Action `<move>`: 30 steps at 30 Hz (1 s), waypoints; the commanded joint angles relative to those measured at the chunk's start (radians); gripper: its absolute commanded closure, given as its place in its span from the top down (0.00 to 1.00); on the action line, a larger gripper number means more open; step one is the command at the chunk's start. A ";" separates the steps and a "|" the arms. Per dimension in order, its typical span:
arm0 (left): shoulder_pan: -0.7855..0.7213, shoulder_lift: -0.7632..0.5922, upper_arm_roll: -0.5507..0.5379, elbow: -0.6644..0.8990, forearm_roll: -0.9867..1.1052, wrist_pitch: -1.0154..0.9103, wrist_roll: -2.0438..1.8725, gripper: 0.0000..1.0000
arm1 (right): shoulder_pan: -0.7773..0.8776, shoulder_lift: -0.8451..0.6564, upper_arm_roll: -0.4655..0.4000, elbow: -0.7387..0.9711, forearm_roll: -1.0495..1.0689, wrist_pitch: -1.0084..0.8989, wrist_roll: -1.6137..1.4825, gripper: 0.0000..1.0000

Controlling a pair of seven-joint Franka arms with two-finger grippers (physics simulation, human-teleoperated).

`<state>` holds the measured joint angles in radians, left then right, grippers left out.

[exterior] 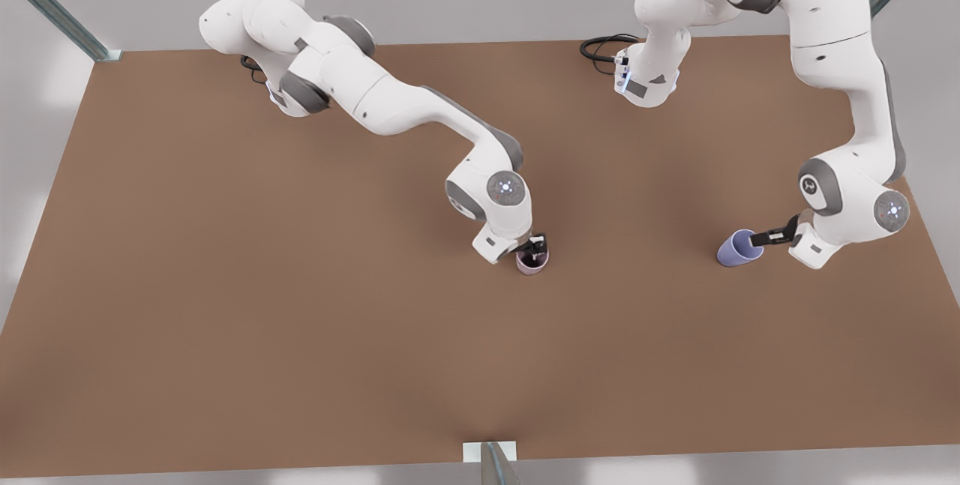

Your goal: Stack the cups, with the pink cup at the bottom and the purple cup at the top

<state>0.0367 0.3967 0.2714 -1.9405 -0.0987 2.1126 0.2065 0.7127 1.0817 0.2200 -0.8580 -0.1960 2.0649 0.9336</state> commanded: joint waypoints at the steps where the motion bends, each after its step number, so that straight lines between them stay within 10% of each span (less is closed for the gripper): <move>1: 0.000 0.014 0.000 -0.003 -0.001 0.027 0.090 1.00 | -0.004 -0.011 -0.001 0.001 0.003 -0.029 0.050 1.00; 6: 0.000 0.065 0.000 -0.015 -0.016 0.079 0.090 1.00 | -0.099 -0.152 0.004 -0.013 0.006 -0.134 0.002 1.00; 8: 0.000 0.067 0.000 -0.015 -0.016 0.064 0.085 0.52 | -0.236 -0.253 0.015 -0.033 0.055 -0.223 -0.143 1.00; 10: 0.000 0.067 0.000 -0.017 -0.064 0.047 0.080 0.24 | -0.403 -0.384 0.013 -0.162 0.053 -0.218 -0.226 1.00; 19: -0.014 0.011 -0.033 -0.011 -0.069 0.021 0.054 0.21 | -0.838 -0.658 0.010 -0.429 0.132 -0.319 -0.811 1.00; 24: -0.333 -0.084 -0.043 0.135 -0.065 -0.151 -0.571 0.21 | -0.915 -0.868 0.002 -0.631 0.136 -0.345 -0.860 1.00; 30: -0.531 -0.033 -0.175 0.380 -0.064 -0.301 -1.045 0.21 | -0.670 -0.964 -0.257 -0.763 0.214 -0.304 -1.383 1.00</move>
<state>-0.4700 0.3634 0.1068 -1.5717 -0.1591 1.9050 -0.1079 0.0383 0.1227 -0.0250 -1.6111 -0.0103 1.7505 0.3096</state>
